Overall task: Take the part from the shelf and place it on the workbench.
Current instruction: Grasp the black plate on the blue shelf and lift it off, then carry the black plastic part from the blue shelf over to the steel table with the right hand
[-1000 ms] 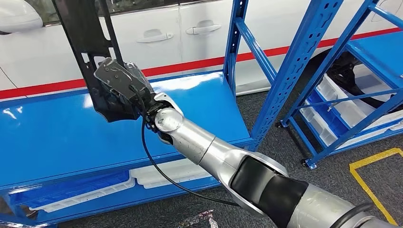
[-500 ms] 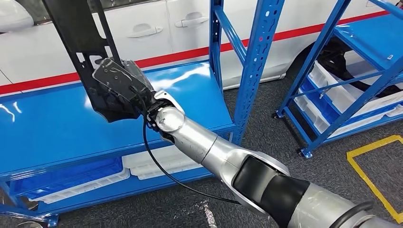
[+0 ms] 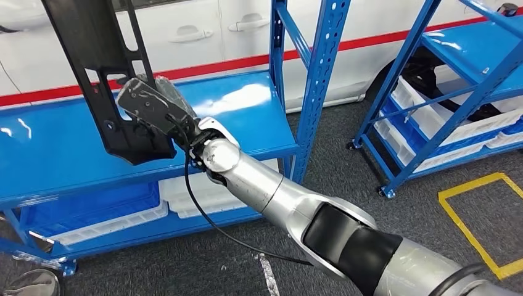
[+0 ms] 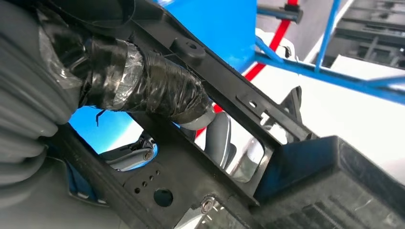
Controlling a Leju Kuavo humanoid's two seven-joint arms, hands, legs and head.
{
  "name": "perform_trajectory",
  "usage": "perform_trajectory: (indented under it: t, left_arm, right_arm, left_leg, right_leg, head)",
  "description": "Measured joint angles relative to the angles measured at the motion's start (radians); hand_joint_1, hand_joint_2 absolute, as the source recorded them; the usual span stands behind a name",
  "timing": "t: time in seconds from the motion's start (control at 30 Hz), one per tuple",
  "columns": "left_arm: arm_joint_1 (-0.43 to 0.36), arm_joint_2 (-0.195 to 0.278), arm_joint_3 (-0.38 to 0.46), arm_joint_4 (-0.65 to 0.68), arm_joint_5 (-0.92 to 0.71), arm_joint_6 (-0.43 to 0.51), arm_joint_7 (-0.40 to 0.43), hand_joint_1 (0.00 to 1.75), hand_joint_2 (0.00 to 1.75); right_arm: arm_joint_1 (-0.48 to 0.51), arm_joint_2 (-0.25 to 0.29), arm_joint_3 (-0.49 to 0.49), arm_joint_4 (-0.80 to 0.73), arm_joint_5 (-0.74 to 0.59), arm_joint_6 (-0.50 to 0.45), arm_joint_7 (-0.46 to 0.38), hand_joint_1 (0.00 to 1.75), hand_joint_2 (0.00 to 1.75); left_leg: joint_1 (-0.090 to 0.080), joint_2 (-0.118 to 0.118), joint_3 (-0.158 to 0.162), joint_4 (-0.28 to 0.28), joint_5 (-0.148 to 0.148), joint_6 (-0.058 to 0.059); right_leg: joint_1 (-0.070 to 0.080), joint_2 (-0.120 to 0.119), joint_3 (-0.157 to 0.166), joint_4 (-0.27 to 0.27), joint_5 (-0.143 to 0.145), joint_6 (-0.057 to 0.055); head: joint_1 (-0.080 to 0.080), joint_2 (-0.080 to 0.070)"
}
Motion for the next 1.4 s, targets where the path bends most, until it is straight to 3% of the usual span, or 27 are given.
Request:
perform_trajectory:
  t: [0.03, 0.07, 0.1, 0.17, 0.2, 0.23, 0.3, 0.4, 0.47, 0.53, 0.57, 0.63, 0.67, 0.7, 0.77, 0.83, 0.9, 0.93, 1.0, 1.07, 1.13, 1.17, 1.27, 1.3, 1.4]
  left_arm:
    - [0.0, -0.001, 0.0, 0.0, 0.0, 0.0, 0.0, 0.0, 1.75]
    - [0.0, -0.002, 0.0, 0.0, 0.0, -0.001, 0.0, 0.0, 1.75]
    - [0.001, -0.003, 0.0, 0.0, 0.0, -0.002, 0.0, 0.0, 1.75]
    - [0.001, -0.005, 0.0, 0.0, 0.0, -0.003, 0.0, 0.0, 1.75]
    - [0.001, -0.005, 0.0, 0.0, 0.0, -0.003, 0.0, 0.0, 1.75]
    - [0.001, -0.004, 0.0, 0.0, 0.0, -0.003, 0.0, 0.0, 1.75]
    - [0.001, -0.003, 0.0, 0.0, 0.0, -0.004, -0.001, 0.0, 1.75]
    - [0.005, -0.004, 0.0, 0.0, 0.0, -0.005, -0.002, 0.0, 1.75]
    - [0.008, -0.004, 0.0, 0.0, -0.002, -0.008, -0.01, 0.0, 1.75]
    - [0.008, -0.004, 0.0, 0.0, -0.006, -0.014, -0.023, 0.0, 1.75]
    - [0.007, -0.003, 0.0, 0.0, -0.007, -0.017, -0.028, 0.0, 1.75]
    - [0.007, -0.003, 0.0, 0.0, -0.008, -0.018, -0.032, 0.0, 1.75]
    - [0.006, -0.003, 0.0, 0.0, -0.009, -0.018, -0.032, 0.0, 1.75]
    - [0.005, -0.002, 0.0, 0.0, -0.009, -0.018, -0.032, 0.0, 1.75]
    - [0.002, 0.0, 0.0, 0.0, -0.01, -0.016, -0.031, 0.0, 1.75]
    - [0.0, 0.003, 0.0, 0.0, -0.009, -0.016, -0.029, 0.0, 1.75]
    - [0.001, 0.004, 0.0, 0.0, -0.009, -0.015, -0.027, 0.0, 1.75]
    - [0.002, 0.004, 0.0, 0.0, -0.009, -0.014, -0.026, 0.0, 1.75]
    - [0.002, 0.004, -0.001, 0.0, -0.009, -0.014, -0.025, 0.0, 1.75]
    - [0.003, 0.003, -0.001, 0.0, -0.009, -0.014, -0.025, 0.0, 1.75]
    - [0.005, 0.003, -0.001, 0.0, -0.009, -0.015, -0.024, 0.0, 1.75]
    - [0.006, 0.003, -0.001, 0.0, -0.009, -0.015, -0.024, 0.0, 1.75]
    - [0.006, 0.002, -0.001, 0.0, -0.009, -0.015, -0.023, 0.0, 1.75]
    - [0.006, 0.002, -0.001, 0.0, -0.008, -0.015, -0.023, 0.0, 1.75]
    - [0.008, 0.002, -0.001, 0.0, -0.008, -0.016, -0.022, 0.0, 1.75]
  right_arm:
    - [0.0, -0.001, 0.001, 0.0, 0.001, 0.0, 0.0, 1.75, 1.75]
    - [0.001, -0.001, 0.001, 0.0, 0.002, 0.0, 0.0, 1.75, 1.75]
    - [0.001, -0.002, 0.002, 0.0, 0.005, 0.001, 0.0, 1.75, 1.75]
    - [0.001, -0.003, 0.002, 0.0, 0.013, 0.001, 0.0, 1.75, 1.75]
    - [0.001, -0.003, 0.002, 0.0, 0.016, 0.001, 0.001, 1.75, 1.75]
    - [0.001, -0.002, 0.003, 0.0, 0.019, 0.002, 0.001, 1.75, 1.75]
    - [0.001, 0.0, 0.005, 0.001, 0.027, 0.006, 0.004, 1.75, 1.75]
    - [0.001, 0.001, 0.009, 0.003, 0.037, 0.013, 0.007, 1.75, 1.75]
    - [0.0, 0.004, 0.011, 0.005, 0.043, 0.018, 0.008, 1.75, 1.75]
    - [-0.001, 0.006, 0.015, 0.007, 0.05, 0.021, 0.008, 1.75, 1.75]
    - [-0.001, 0.007, 0.017, 0.009, 0.053, 0.023, 0.008, 1.75, 1.75]
    - [0.0, 0.007, 0.022, 0.013, 0.056, 0.029, 0.008, 1.75, 1.75]
    - [0.0, 0.008, 0.025, 0.015, 0.058, 0.033, 0.008, 1.75, 1.75]
    - [-0.001, 0.009, 0.026, 0.016, 0.062, 0.036, 0.008, 1.75, 1.75]
    - [-0.002, 0.012, 0.027, 0.017, 0.068, 0.042, 0.008, 1.75, 1.75]
    - [-0.004, 0.015, 0.029, 0.018, 0.07, 0.048, 0.006, 1.75, 1.75]
    - [-0.005, 0.016, 0.031, 0.019, 0.071, 0.053, 0.005, 1.75, 1.75]
    - [-0.005, 0.017, 0.032, 0.02, 0.071, 0.055, 0.005, 1.75, 1.75]
    - [-0.006, 0.017, 0.033, 0.021, 0.071, 0.056, 0.005, 1.75, 1.75]
    - [-0.004, 0.016, 0.033, 0.023, 0.071, 0.057, 0.005, 1.75, 1.75]
    - [-0.001, 0.016, 0.033, 0.025, 0.071, 0.058, 0.005, 1.75, 1.75]
    - [0.0, 0.016, 0.033, 0.026, 0.071, 0.059, 0.005, 1.75, 1.75]
    - [-0.001, 0.016, 0.034, 0.026, 0.071, 0.064, 0.005, 1.75, 1.75]
    - [-0.001, 0.016, 0.034, 0.027, 0.071, 0.065, 0.005, 1.75, 1.75]
    - [0.0, 0.016, 0.034, 0.028, 0.071, 0.068, 0.005, 1.75, 1.75]
  left_leg:
    - [0.002, 0.001, -0.017, 0.004, 0.01, 0.0]
    - [0.005, 0.001, -0.034, 0.011, 0.018, -0.003]
    - [0.008, 0.002, -0.053, 0.019, 0.026, -0.007]
    - [0.019, 0.002, -0.094, 0.044, 0.038, -0.019]
    - [0.023, 0.002, -0.115, 0.059, 0.042, -0.026]
    - [0.025, 0.002, -0.133, 0.075, 0.045, -0.033]
    - [0.024, 0.0, -0.154, 0.091, 0.056, -0.048]
    - [0.028, -0.003, -0.169, 0.092, 0.063, -0.067]
    - [0.032, -0.003, -0.193, 0.145, 0.001, -0.076]
    - [0.032, -0.003, -0.226, 0.259, -0.084, -0.081]
    - [0.032, -0.003, -0.238, 0.315, -0.103, -0.082]
    - [0.031, -0.003, -0.224, 0.358, -0.082, -0.079]
    - [0.03, -0.003, -0.191, 0.328, -0.055, -0.074]
    - [0.028, -0.003, -0.143, 0.269, -0.039, -0.066]
    - [0.02, -0.003, -0.046, 0.134, -0.046, -0.053]
    - [0.012, -0.004, -0.013, 0.071, -0.064, -0.046]
    - [0.011, -0.003, -0.014, 0.052, -0.049, -0.039]
    - [0.014, -0.001, -0.012, 0.041, -0.037, -0.033]
    - [0.019, 0.002, -0.013, 0.027, -0.017, -0.024]
    - [0.018, 0.002, -0.028, 0.031, -0.008, -0.019]
    - [0.018, 0.002, -0.043, 0.042, -0.005, -0.019]
    - [0.019, 0.001, -0.05, 0.049, -0.005, -0.02]
    - [0.02, -0.001, -0.068, 0.077, -0.012, -0.031]
    - [0.019, -0.001, -0.075, 0.085, -0.013, -0.037]
    - [0.017, -0.001, -0.087, 0.09, -0.011, -0.054]
  right_leg:
    - [-0.004, 0.0, -0.013, 0.064, -0.041, 0.007]
    - [-0.008, 0.0, -0.019, 0.117, -0.057, 0.014]
    - [-0.012, -0.001, -0.014, 0.148, -0.049, 0.021]
    - [-0.022, -0.001, 0.04, 0.115, 0.005, 0.035]
    - [-0.026, -0.001, 0.082, 0.062, 0.012, 0.044]
    - [-0.025, 0.001, 0.12, 0.005, 0.005, 0.044]
    - [-0.02, 0.005, 0.153, -0.06, -0.025, 0.033]
    - [-0.018, 0.004, 0.135, -0.069, -0.006, 0.0]
    - [-0.021, 0.001, 0.118, -0.076, 0.013, -0.018]
    - [-0.019, -0.001, 0.098, -0.077, 0.032, -0.025]
    - [-0.017, -0.001, 0.086, -0.077, 0.042, -0.027]
    - [-0.013, -0.001, 0.062, -0.077, 0.06, -0.027]
    - [-0.011, -0.001, 0.052, -0.077, 0.069, -0.026]
    - [-0.01, -0.001, 0.044, -0.077, 0.077, -0.024]
    - [-0.008, -0.002, 0.035, -0.079, 0.091, -0.016]
    - [-0.009, -0.004, 0.035, -0.086, 0.104, -0.003]
    - [-0.011, -0.005, 0.036, -0.094, 0.112, 0.01]
    - [-0.01, -0.004, 0.031, -0.086, 0.102, 0.015]
    - [-0.007, -0.003, -0.001, -0.008, 0.043, 0.021]
    - [-0.006, -0.002, -0.05, 0.13, -0.031, 0.024]
    - [-0.007, -0.003, -0.063, 0.197, -0.055, 0.027]
    - [-0.008, -0.003, -0.041, 0.173, -0.042, 0.027]
    - [-0.01, -0.002, 0.073, -0.018, 0.018, 0.024]
    - [-0.008, -0.001, 0.093, -0.056, 0.025, 0.019]
    - [-0.006, 0.003, 0.094, -0.072, 0.032, -0.001]
  head:
    - [0.0, 0.0]
    - [0.0, 0.0]
    - [0.0, 0.0]
    - [0.0, 0.0]
    - [0.0, 0.0]
    - [0.002, 0.0]
    - [0.003, 0.0]
    - [0.003, 0.0]
    - [0.002, 0.0]
    - [0.002, 0.0]
    - [0.002, 0.0]
    - [0.002, 0.0]
    - [0.002, 0.0]
    - [0.002, 0.0]
    - [0.003, 0.0]
    - [0.003, 0.0]
    - [0.002, 0.0]
    - [0.003, 0.0]
    - [0.003, 0.0]
    - [0.004, 0.0]
    - [0.004, 0.0]
    - [0.004, 0.0]
    - [0.004, 0.0]
    - [0.003, 0.0]
    - [0.002, 0.0]
